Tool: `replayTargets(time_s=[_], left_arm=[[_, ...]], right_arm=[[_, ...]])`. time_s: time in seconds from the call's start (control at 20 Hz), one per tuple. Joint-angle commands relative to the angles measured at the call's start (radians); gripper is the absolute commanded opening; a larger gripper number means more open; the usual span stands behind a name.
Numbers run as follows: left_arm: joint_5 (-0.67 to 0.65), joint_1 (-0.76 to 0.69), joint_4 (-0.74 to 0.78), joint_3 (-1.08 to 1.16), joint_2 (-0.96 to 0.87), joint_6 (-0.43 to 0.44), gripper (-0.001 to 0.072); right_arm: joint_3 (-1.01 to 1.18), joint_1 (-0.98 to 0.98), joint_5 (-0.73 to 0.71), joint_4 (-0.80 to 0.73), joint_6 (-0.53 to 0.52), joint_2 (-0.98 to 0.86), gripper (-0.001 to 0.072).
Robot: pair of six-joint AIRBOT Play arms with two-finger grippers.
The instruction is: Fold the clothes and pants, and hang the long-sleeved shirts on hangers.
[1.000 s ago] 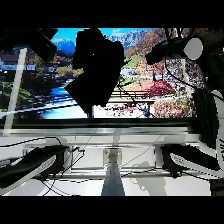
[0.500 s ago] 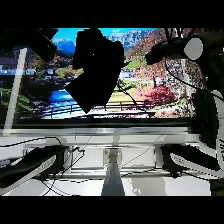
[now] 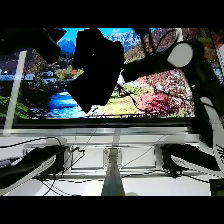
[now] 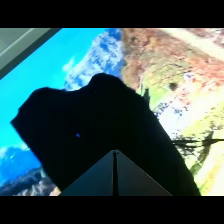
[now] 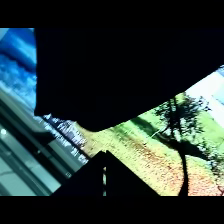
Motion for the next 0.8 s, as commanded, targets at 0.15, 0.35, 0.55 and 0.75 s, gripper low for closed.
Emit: replayTargets(time_s=[0.15, 0.35, 0.55, 0.75], left_arm=[[-0.019, 0.001, 0.326, 0.000, 0.010, -0.096, 0.0007], [-0.049, 0.001, 0.339, -0.002, 0.024, -0.096, 0.0008], [-0.056, 0.001, 0.334, -0.005, 0.024, -0.100, 0.0008], [-0.056, 0.001, 0.334, -0.005, 0.024, -0.100, 0.0008]], right_arm=[[-0.121, 0.285, -0.254, -0.101, -0.039, -0.043, 0.0287], [-0.126, 0.345, -0.287, -0.163, -0.045, -0.202, 0.0533], [-0.126, 0.372, -0.338, -0.162, -0.045, -0.338, 0.0623], [-0.123, 0.374, -0.372, -0.153, -0.030, -0.373, 0.0629]])
